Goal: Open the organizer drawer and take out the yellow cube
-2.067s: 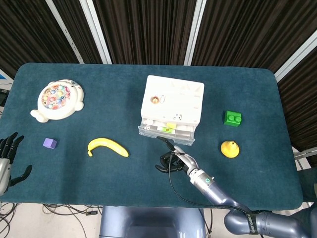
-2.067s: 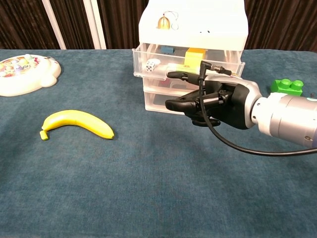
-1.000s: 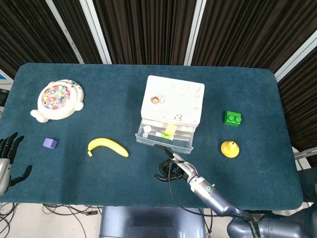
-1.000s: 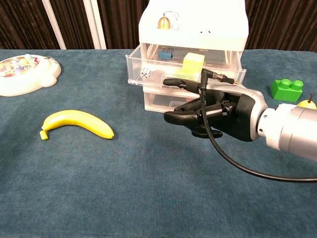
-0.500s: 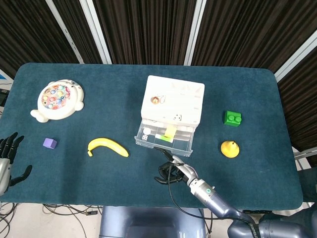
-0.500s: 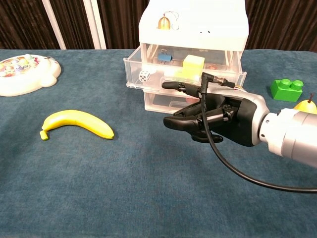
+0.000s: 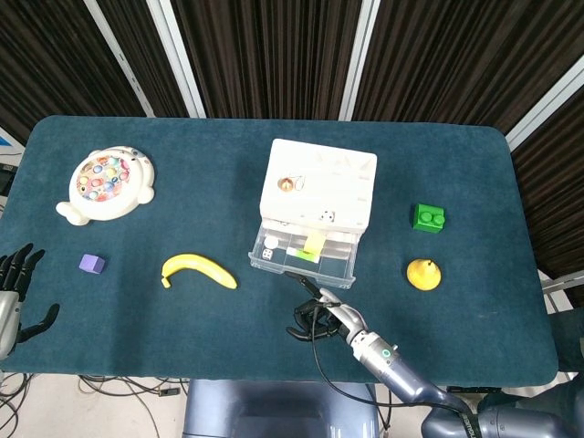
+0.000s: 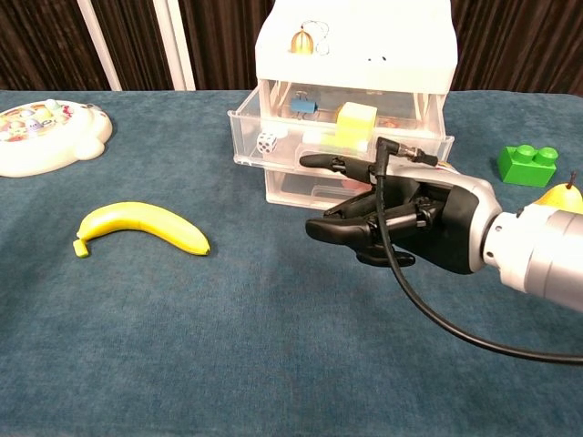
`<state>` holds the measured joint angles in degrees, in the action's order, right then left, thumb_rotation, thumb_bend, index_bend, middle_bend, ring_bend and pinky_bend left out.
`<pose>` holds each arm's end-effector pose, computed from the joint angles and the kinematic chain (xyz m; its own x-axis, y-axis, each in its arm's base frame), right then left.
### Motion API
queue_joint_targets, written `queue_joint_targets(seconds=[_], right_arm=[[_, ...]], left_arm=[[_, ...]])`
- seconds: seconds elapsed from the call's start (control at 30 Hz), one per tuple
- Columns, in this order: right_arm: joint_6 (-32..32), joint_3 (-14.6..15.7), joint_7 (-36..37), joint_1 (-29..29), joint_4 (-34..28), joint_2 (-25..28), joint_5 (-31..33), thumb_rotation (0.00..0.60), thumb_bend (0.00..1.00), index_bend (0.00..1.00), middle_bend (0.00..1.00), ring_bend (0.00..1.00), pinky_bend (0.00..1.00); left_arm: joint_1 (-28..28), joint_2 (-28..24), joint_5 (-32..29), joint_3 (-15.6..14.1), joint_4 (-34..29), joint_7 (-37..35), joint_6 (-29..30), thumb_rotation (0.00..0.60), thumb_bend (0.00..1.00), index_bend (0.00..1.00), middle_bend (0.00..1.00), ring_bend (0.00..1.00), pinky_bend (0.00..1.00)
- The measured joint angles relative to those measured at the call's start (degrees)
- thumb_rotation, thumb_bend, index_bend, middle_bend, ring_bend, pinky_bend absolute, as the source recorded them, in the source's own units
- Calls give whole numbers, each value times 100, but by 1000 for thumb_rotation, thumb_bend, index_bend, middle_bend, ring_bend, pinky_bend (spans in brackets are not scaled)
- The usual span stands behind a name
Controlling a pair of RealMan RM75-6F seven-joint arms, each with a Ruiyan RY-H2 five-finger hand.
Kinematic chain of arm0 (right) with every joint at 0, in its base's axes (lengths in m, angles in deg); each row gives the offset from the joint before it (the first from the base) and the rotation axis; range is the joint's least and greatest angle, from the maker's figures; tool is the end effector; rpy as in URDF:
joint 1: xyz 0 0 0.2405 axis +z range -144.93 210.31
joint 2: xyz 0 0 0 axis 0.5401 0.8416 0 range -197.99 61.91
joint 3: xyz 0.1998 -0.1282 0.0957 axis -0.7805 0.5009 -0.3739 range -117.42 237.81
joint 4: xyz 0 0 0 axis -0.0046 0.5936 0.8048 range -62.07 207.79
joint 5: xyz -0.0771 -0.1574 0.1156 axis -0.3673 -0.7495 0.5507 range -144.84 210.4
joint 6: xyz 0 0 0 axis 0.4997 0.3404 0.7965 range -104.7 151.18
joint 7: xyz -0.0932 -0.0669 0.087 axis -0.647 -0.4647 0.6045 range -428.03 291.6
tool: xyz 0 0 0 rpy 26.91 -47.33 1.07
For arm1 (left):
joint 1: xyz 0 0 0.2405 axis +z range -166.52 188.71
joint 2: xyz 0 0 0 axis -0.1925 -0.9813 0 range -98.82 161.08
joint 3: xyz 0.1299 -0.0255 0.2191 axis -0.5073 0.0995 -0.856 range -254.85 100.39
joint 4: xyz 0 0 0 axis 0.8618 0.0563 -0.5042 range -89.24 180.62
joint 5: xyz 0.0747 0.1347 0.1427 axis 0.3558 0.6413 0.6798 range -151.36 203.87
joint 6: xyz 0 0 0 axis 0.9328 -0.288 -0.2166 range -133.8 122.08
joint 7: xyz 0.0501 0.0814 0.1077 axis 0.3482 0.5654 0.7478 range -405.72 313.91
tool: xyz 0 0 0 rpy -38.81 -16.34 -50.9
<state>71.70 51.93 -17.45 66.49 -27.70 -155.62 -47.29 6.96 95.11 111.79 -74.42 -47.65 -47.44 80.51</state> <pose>-0.1085 -0.2516 -0.0353 -0.6125 -0.6891 0.3873 -0.6595 0.1754 -0.7310 -0.3097 0.1766 0.1616 0.3561 -0.0133 0.9343 0.9344 0.0078 -0.3560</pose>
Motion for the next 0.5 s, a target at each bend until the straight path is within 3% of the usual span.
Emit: queue_joint_targets(seconds=[0.5], right_arm=[[112, 184, -10, -106, -98, 152, -79, 600, 359, 17, 813, 884, 993]], left_arm=[[-4, 2, -9, 0, 5, 6, -15, 600, 307, 41, 0, 0, 0]])
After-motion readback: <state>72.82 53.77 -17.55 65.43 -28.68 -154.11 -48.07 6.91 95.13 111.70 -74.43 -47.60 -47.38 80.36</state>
